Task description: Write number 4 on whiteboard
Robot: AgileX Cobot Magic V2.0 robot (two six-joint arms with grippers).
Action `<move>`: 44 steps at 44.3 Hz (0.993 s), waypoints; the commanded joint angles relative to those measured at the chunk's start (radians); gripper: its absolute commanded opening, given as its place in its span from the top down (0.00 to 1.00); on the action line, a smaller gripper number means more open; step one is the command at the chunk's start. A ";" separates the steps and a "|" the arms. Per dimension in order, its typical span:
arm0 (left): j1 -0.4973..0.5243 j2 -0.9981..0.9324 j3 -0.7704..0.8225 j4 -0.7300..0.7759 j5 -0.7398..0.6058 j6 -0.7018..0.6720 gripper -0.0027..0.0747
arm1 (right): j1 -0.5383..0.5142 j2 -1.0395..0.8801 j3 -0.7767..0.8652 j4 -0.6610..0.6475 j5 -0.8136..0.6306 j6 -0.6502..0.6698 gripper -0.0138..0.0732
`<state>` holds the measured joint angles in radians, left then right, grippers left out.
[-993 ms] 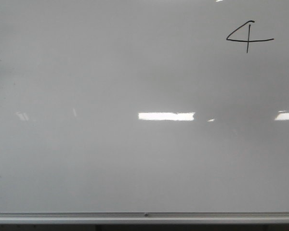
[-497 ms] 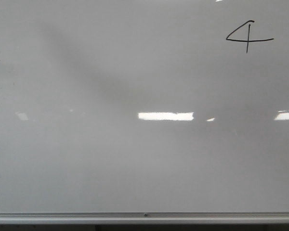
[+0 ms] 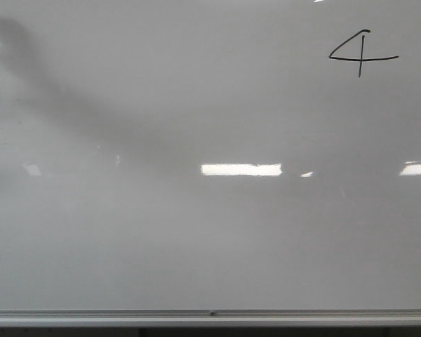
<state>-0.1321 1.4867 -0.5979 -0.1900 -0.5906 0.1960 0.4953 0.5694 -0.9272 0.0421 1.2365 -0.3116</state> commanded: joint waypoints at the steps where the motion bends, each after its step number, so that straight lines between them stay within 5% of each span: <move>1: -0.010 -0.007 -0.028 0.025 -0.124 -0.009 0.95 | 0.001 0.005 -0.027 -0.007 -0.068 -0.002 0.16; 13: -0.010 0.059 -0.036 0.025 -0.146 -0.009 0.66 | 0.001 0.005 -0.027 -0.007 -0.069 -0.002 0.16; 30: -0.010 0.048 -0.037 0.025 -0.132 -0.009 0.54 | 0.001 0.005 -0.027 -0.007 -0.068 0.006 0.16; 38: -0.010 -0.094 -0.040 0.025 0.081 -0.009 0.54 | 0.001 0.005 -0.027 -0.029 -0.069 0.137 0.16; 44: -0.010 -0.269 -0.074 0.031 0.400 -0.009 0.54 | 0.001 0.005 -0.027 -0.122 -0.071 0.300 0.16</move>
<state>-0.1362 1.3300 -0.6234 -0.1664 -0.2908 0.1960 0.4953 0.5694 -0.9272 -0.0086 1.2270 -0.1136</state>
